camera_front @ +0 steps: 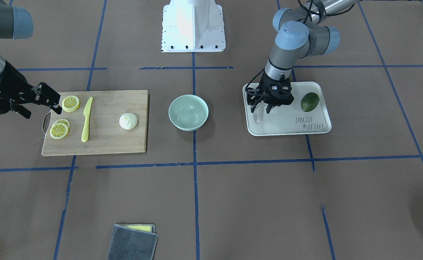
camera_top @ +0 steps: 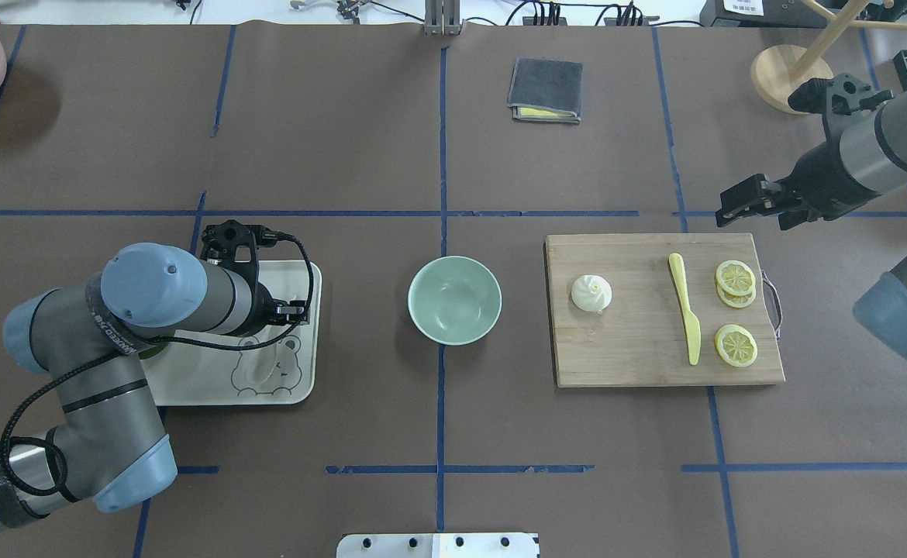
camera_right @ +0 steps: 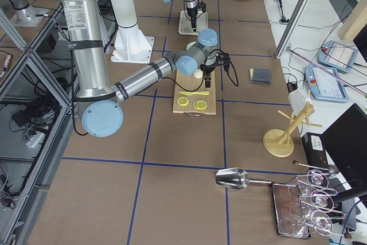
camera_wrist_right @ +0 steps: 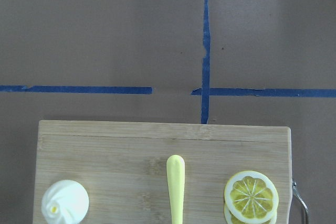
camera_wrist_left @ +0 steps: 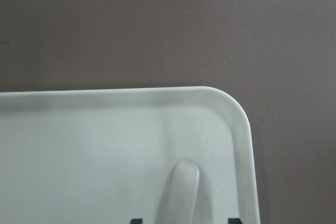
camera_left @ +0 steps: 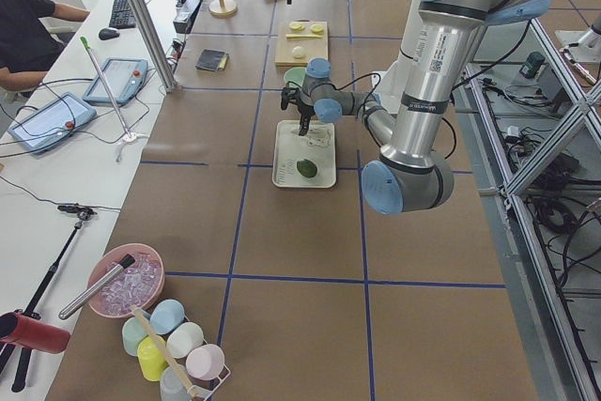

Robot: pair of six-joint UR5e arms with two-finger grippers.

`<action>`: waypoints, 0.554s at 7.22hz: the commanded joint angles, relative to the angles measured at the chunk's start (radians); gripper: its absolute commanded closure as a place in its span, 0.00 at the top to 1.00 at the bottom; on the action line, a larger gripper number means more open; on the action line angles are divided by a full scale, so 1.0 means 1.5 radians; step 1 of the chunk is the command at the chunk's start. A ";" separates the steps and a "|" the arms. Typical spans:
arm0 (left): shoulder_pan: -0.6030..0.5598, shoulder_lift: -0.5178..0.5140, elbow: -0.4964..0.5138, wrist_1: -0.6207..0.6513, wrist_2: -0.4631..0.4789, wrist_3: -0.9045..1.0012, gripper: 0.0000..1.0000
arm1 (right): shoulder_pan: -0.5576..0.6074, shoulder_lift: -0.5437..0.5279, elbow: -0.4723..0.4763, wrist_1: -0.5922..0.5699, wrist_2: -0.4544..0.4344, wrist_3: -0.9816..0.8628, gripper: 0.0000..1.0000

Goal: Put spoon and bun in bowl

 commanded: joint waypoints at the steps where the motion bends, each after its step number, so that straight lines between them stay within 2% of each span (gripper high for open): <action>1: 0.001 0.001 0.001 0.009 0.001 0.000 0.52 | -0.016 0.008 -0.001 0.002 -0.013 0.008 1.00; 3: 0.002 0.002 0.000 0.016 0.001 0.001 0.46 | -0.040 0.009 -0.002 0.002 -0.025 0.013 1.00; 4: 0.004 0.001 -0.001 0.016 0.000 0.001 0.39 | -0.046 0.009 -0.003 0.002 -0.028 0.013 1.00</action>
